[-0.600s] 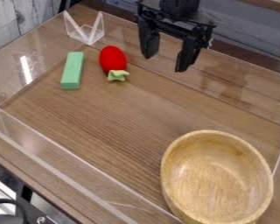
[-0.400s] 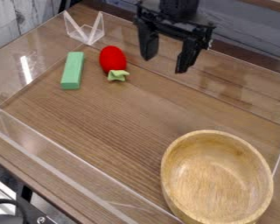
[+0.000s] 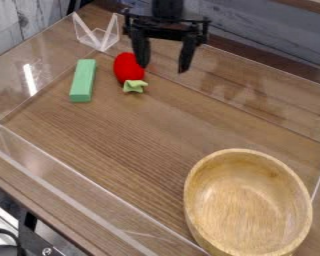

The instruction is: Move the red object to the right side of the table

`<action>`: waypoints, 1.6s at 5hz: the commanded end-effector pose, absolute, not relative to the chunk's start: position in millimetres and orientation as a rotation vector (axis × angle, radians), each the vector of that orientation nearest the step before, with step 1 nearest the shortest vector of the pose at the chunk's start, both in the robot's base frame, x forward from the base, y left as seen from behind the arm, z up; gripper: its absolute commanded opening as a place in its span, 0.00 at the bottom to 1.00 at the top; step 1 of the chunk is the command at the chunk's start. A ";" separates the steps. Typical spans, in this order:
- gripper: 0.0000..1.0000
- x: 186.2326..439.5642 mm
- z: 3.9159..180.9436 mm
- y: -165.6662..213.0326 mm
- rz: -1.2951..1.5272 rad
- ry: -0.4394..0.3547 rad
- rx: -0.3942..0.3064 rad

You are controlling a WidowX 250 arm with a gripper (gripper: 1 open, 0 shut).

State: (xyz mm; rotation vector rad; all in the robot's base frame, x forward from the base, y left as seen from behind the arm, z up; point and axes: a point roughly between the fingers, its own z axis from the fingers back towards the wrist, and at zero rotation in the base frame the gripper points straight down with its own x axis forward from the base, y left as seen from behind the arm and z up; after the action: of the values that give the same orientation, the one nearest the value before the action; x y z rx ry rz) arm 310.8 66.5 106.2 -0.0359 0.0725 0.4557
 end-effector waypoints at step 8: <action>1.00 357.9 75.2 143.6 0.810 -0.116 -0.175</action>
State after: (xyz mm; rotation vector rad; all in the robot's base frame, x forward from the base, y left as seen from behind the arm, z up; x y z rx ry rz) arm 350.2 137.9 49.2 -0.1772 -0.0336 0.8184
